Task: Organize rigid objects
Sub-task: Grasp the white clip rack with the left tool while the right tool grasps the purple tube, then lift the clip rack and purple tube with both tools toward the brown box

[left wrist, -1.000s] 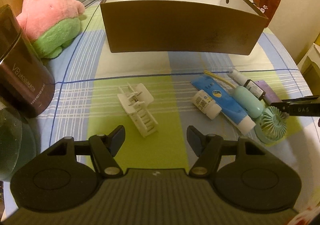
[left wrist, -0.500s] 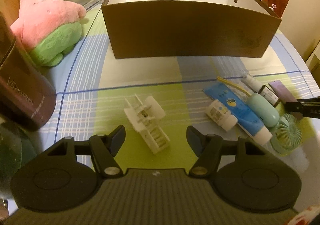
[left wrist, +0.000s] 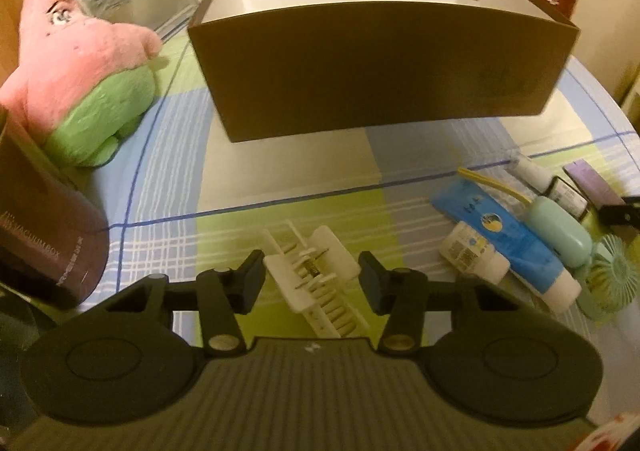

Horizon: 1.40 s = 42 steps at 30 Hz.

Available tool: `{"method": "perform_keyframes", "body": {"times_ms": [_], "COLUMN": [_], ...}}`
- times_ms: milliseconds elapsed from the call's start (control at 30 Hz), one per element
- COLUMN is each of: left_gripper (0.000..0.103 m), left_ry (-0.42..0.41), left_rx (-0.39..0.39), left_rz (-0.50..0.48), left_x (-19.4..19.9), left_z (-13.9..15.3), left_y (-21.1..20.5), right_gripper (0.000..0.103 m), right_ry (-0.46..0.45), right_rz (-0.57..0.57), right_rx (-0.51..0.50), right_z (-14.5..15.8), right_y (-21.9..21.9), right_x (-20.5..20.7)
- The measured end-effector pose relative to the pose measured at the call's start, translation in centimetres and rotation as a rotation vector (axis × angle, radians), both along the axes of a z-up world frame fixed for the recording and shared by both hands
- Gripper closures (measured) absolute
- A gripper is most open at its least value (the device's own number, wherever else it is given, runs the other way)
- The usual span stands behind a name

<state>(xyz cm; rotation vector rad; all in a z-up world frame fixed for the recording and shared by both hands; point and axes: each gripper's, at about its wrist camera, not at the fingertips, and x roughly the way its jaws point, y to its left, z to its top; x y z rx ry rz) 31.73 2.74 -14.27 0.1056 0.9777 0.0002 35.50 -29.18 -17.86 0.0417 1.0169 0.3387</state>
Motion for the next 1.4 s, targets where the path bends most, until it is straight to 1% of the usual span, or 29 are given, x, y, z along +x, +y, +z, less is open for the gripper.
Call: {"method": "perform_keyframes", "body": {"times_ms": [133, 200, 233, 267, 333, 433, 533, 700, 733, 767, 1033, 1400], "left_gripper": [0.055, 0.055, 0.055, 0.052, 0.05, 0.049, 0.048, 0.05, 0.054, 0.057, 0.057, 0.058], "left_ry": [0.001, 0.006, 0.017, 0.033, 0.071, 0.088, 0.093, 0.111, 0.112, 0.115, 0.1, 0.095], "left_rx": [-0.023, -0.028, -0.033, -0.041, -0.08, -0.137, -0.162, -0.142, -0.143, -0.143, -0.085, -0.065], "left_rz": [-0.1, -0.127, -0.122, -0.105, -0.052, 0.01, 0.048, 0.076, 0.078, 0.078, 0.036, 0.022], "left_x": [-1.5, -2.1, -2.3, -2.3, -1.9, -1.4, -0.8, -0.1, -0.1, 0.0, -0.4, -0.6], "left_z": [0.0, 0.0, 0.0, -0.1, -0.4, -0.3, 0.0, 0.1, 0.1, 0.1, 0.1, 0.2], "left_y": [-0.3, -0.5, -0.5, -0.4, -0.1, 0.4, 0.6, 0.8, 0.9, 0.9, 0.1, 0.0], "right_gripper": [0.07, 0.07, 0.07, 0.07, 0.07, 0.07, 0.07, 0.068, 0.068, 0.068, 0.068, 0.069], "right_ry": [0.001, 0.001, 0.001, 0.001, 0.001, 0.005, 0.005, 0.007, 0.007, 0.006, -0.01, -0.015], "right_rz": [0.003, 0.01, 0.013, 0.015, 0.016, 0.013, 0.013, 0.01, 0.01, 0.011, 0.042, 0.047], "right_rx": [0.001, 0.0, 0.0, 0.0, 0.002, 0.003, -0.001, 0.004, 0.003, 0.0, -0.056, -0.059], "right_z": [0.0, 0.0, 0.0, 0.0, 0.0, 0.0, 0.0, 0.0, 0.0, 0.0, 0.0, -0.1], "right_y": [-0.1, -0.2, -0.2, -0.2, -0.3, -0.2, 0.0, 0.0, 0.0, 0.1, 1.1, 1.2], "right_x": [-0.2, -0.3, -0.4, -0.4, -0.5, -0.3, -0.1, 0.3, 0.5, 0.6, 0.7, 0.6]}}
